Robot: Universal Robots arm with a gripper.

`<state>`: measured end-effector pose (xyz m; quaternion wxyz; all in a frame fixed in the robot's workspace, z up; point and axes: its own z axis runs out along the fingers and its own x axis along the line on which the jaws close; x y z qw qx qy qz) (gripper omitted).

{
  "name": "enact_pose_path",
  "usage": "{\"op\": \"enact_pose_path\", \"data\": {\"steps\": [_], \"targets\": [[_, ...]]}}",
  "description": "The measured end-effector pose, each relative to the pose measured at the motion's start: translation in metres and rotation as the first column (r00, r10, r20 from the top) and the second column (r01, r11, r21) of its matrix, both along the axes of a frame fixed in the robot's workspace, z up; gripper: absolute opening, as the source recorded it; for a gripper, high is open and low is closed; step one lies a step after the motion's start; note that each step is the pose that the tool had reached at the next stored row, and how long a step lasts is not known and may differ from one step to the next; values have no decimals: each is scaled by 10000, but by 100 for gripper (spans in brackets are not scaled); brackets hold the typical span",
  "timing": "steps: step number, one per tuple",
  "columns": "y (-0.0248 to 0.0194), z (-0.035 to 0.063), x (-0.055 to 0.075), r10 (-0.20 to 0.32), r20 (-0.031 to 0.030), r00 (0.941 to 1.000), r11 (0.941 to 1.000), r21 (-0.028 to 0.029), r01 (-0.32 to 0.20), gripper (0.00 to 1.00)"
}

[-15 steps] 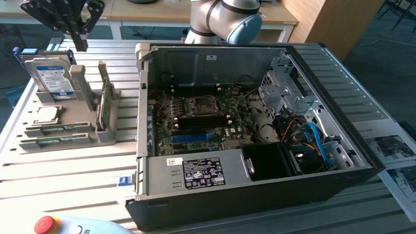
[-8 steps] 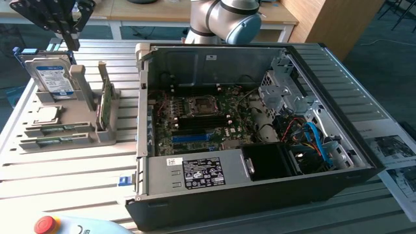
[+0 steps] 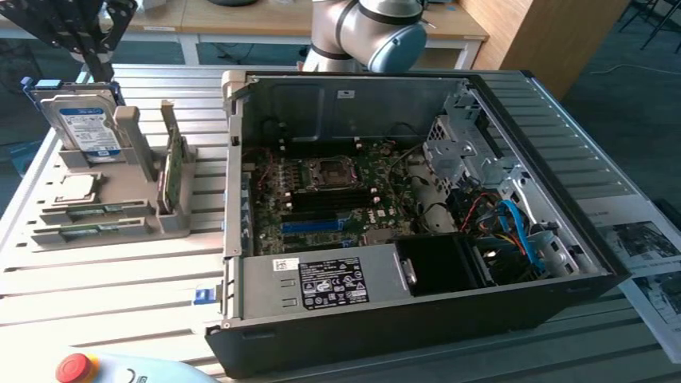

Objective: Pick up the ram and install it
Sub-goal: 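Reach for the ram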

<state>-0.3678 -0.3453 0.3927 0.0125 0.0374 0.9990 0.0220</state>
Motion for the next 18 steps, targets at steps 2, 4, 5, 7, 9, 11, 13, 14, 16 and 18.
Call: {"op": "enact_pose_path", "data": {"steps": [2, 4, 5, 7, 9, 11, 13, 14, 16, 18], "targets": [[6, 0, -48, 0, 0, 10000, 10000, 0, 0, 10], [13, 0, -97, 0, -1, 10000, 10000, 0, 0, 10], [16, 0, -120, 1, -1, 10000, 10000, 0, -1, 10], [24, 0, -168, -1, -1, 10000, 10000, -1, 1, 10], [32, 0, -218, -1, 0, 10000, 10000, 0, 1, 10], [39, 0, -266, 0, -1, 10000, 10000, -1, 0, 10], [46, 0, -314, 1, 0, 10000, 10000, 0, -1, 10], [49, 0, -338, 1, -1, 10000, 10000, 0, -1, 10], [56, -1, -386, 0, 0, 10000, 10000, 0, 0, 10], [62, 0, -426, 0, -1, 10000, 10000, -1, 0, 10]]}}
